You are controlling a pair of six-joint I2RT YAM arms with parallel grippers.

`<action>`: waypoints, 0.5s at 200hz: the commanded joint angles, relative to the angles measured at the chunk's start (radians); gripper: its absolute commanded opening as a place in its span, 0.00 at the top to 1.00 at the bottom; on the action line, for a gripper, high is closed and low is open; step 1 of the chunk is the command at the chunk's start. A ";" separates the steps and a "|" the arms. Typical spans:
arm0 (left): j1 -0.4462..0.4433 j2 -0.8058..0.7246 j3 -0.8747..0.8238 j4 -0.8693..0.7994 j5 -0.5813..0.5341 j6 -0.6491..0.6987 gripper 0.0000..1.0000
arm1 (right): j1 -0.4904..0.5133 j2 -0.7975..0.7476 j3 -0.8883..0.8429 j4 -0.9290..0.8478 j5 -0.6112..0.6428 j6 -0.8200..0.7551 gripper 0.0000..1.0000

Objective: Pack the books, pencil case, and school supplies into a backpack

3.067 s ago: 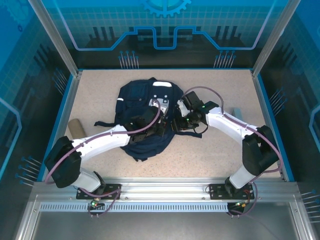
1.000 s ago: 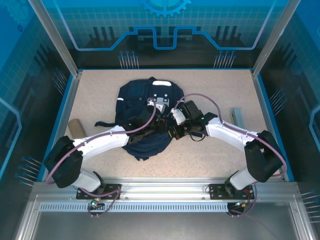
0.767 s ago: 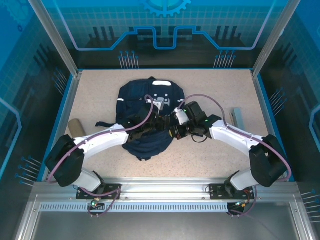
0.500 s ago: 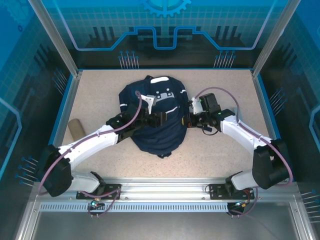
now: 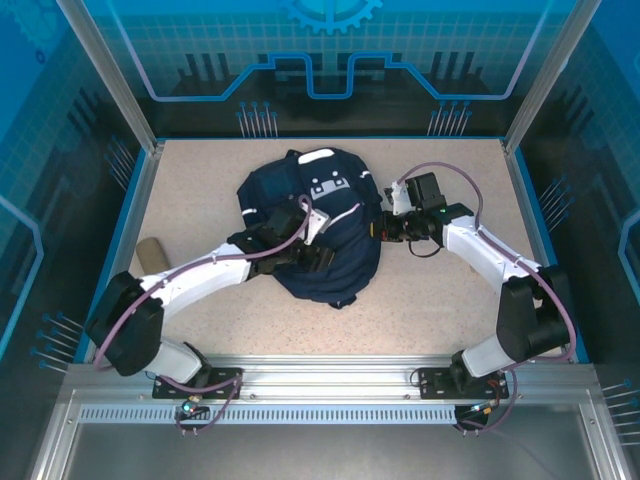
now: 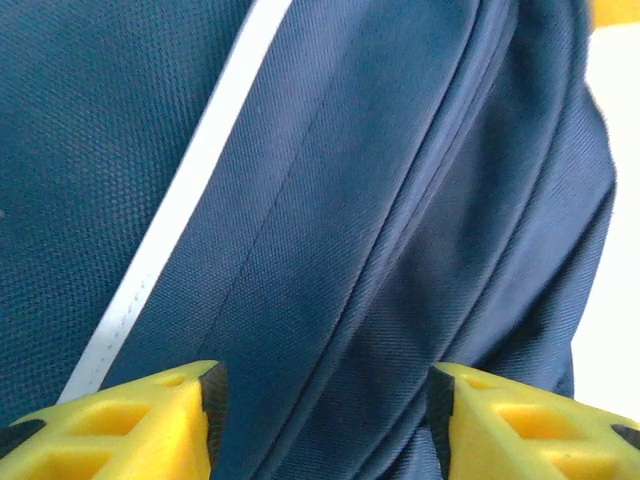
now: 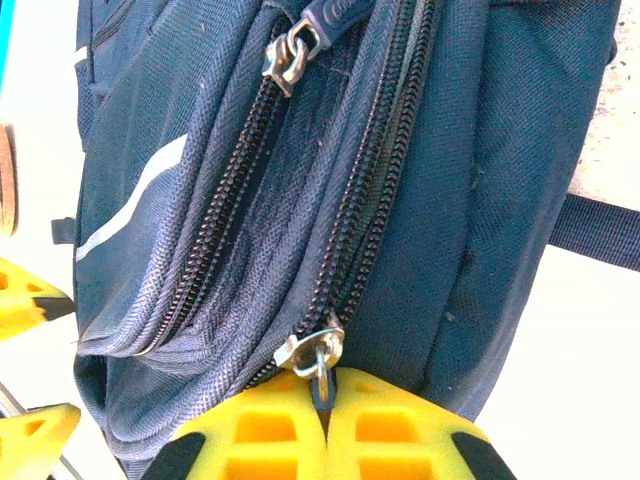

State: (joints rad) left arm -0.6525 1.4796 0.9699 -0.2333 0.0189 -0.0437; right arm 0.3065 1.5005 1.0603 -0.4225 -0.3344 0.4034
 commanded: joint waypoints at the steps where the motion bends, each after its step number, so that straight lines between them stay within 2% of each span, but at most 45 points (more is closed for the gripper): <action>1: 0.000 0.037 0.054 -0.012 0.017 0.070 0.47 | -0.017 -0.006 0.044 0.027 -0.035 0.001 1.00; 47: 0.000 0.124 0.111 -0.024 -0.043 0.074 0.51 | -0.020 -0.009 0.044 0.013 -0.045 0.000 1.00; 67: 0.000 0.143 0.122 -0.019 -0.067 0.077 0.58 | -0.019 -0.011 0.043 0.000 -0.056 -0.008 1.00; 100: -0.001 0.128 0.105 0.053 -0.121 0.054 0.85 | -0.014 -0.007 0.032 -0.034 -0.058 -0.023 1.00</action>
State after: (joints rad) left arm -0.6594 1.6093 1.0599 -0.2367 -0.0212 0.0166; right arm 0.3035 1.5005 1.0607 -0.4377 -0.3489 0.3962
